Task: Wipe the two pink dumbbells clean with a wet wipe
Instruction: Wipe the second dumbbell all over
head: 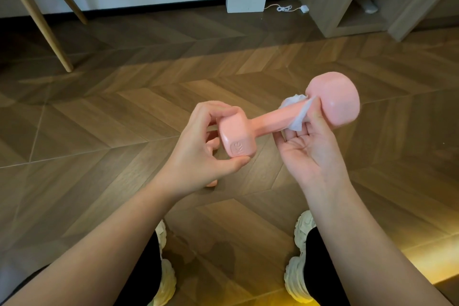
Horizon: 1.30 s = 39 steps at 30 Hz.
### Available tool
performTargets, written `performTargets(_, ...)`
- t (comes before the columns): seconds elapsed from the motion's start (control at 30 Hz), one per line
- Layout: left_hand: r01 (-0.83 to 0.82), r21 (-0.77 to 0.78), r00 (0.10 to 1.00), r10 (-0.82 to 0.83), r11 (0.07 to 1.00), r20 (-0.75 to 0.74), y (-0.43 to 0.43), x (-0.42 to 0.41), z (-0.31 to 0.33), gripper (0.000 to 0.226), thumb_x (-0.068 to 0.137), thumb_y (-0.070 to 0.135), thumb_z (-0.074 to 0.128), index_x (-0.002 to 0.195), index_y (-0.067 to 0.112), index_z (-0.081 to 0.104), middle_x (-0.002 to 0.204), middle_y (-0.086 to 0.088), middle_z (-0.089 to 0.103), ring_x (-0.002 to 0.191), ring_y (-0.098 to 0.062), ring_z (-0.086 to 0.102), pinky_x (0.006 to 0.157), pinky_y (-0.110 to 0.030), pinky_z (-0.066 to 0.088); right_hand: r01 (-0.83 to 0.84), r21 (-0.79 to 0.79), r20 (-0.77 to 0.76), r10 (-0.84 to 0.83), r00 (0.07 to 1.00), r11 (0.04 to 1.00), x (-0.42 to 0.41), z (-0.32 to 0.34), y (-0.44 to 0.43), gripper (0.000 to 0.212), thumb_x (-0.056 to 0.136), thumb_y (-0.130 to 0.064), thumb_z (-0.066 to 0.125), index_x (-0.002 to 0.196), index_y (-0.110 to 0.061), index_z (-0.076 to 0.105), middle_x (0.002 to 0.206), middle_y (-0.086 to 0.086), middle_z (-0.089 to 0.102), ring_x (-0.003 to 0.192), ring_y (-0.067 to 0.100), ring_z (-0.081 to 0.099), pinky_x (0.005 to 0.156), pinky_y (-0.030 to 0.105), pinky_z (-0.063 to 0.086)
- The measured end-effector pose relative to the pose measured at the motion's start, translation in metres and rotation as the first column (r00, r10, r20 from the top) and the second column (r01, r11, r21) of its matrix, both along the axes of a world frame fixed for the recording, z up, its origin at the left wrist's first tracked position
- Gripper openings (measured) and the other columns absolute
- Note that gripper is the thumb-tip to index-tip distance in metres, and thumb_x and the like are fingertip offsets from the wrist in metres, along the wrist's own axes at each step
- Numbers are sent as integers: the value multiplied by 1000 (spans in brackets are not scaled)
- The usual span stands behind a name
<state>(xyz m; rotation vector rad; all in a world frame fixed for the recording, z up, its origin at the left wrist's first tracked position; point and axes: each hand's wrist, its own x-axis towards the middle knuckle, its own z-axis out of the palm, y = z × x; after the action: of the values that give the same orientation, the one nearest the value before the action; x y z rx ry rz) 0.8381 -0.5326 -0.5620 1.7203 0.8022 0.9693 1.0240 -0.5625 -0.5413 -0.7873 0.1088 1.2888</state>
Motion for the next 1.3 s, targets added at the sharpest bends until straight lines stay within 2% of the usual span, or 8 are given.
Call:
performTargets(0.17, -12, -242, 999, 25, 970, 48, -1, 1, 0, 56, 63, 34, 79, 111, 28, 51, 103, 25, 61, 93, 1, 61, 75, -17, 49, -25, 55, 10, 24, 1000, 998, 1, 1, -2, 59, 74, -26, 76, 129, -12, 59, 107, 8, 74, 95, 19, 74, 89, 39, 56)
performTargets(0.4, 127, -795, 978, 57, 593, 199, 1, 5, 1, 65, 89, 63, 41, 97, 8, 74, 88, -26, 59, 61, -28, 65, 50, -34, 55, -99, 111, 71, 91, 993, 989, -1, -1, -2, 40, 80, -26, 70, 118, -13, 63, 100, 6, 74, 95, 18, 72, 97, 39, 53)
performTargets(0.6, 157, -768, 976, 19, 620, 215, -6, 7, -4, 66, 79, 44, 64, 137, 19, 46, 105, -17, 69, 80, -27, 71, 62, -32, 58, -87, 143, 135, 67, 988, 986, -1, 1, -1, 53, 80, -24, 67, 131, -13, 56, 109, 4, 71, 107, 17, 69, 105, 41, 47)
performTargets(0.7, 130, -748, 988, -19, 651, 155, -4, 7, -1, 73, 76, 52, 68, 135, 15, 46, 94, -14, 68, 65, -23, 67, 56, -29, 56, -89, 142, 144, 69, 987, 986, 2, 1, -2, 47, 85, -24, 65, 130, -14, 58, 109, 4, 71, 107, 17, 68, 101, 39, 51)
performTargets(0.87, 260, -886, 965, -73, 383, 252, -6, 8, 7, 80, 83, 75, 48, 122, 6, 61, 95, -22, 68, 76, -33, 70, 65, -36, 62, -146, 175, 184, 113, 976, 974, 1, -1, -3, 23, 90, -22, 59, 111, -15, 64, 105, 1, 67, 104, 15, 64, 113, 42, 38)
performTargets(1.0, 233, -829, 957, 33, 508, 289, -10, 8, 2, 58, 78, 32, 68, 131, 15, 48, 110, -19, 64, 84, -29, 71, 61, -28, 59, -140, 205, 198, 99, 975, 969, -1, 2, -1, 28, 81, -21, 61, 109, -13, 62, 105, 1, 65, 105, 15, 63, 110, 39, 39)
performTargets(1.17, 233, -859, 971, -155, 457, 181, -2, 2, 7, 94, 79, 86, 39, 115, 3, 63, 84, -18, 68, 57, -22, 64, 50, -28, 55, -143, 202, 200, 102, 974, 969, -2, 3, -2, 29, 84, -22, 59, 112, -15, 60, 102, 2, 64, 103, 17, 63, 108, 41, 42)
performTargets(1.3, 288, -864, 947, 10, 412, 320, -8, 6, 2, 77, 77, 60, 70, 132, 8, 53, 104, -21, 67, 86, -36, 71, 66, -35, 62, -163, 174, 224, 122, 967, 971, -5, 2, -3, 27, 85, -21, 59, 111, -15, 61, 100, 1, 65, 103, 17, 63, 107, 40, 43)
